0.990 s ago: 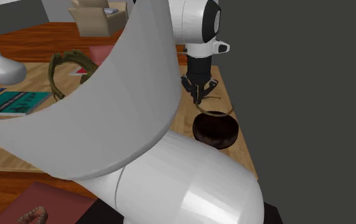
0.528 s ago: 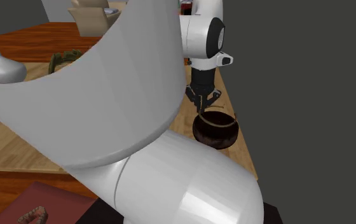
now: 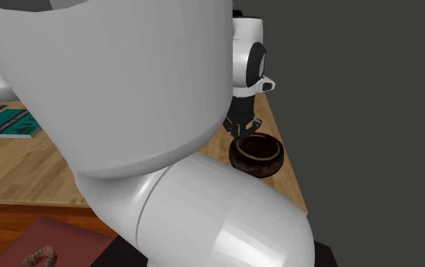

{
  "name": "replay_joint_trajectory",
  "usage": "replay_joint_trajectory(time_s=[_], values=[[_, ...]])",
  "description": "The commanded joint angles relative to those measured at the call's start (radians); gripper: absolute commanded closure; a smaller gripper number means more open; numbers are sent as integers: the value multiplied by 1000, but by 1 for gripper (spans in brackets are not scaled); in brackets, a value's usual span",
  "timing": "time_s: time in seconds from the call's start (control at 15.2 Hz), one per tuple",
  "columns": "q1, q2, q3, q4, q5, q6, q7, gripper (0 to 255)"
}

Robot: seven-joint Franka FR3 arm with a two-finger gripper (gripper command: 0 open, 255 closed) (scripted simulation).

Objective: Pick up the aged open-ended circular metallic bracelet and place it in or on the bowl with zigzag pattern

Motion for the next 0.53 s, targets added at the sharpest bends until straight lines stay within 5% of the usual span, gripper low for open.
replay_joint_trajectory(time_s=[0.0, 0.33, 0.4, 0.46], values=[[-2, 7, -1, -4, -4, 9, 1, 255], [-2, 7, -1, -4, -4, 9, 1, 255], [-2, 8, -1, -4, -4, 10, 1, 0], [-2, 8, -1, -4, -4, 9, 1, 0]])
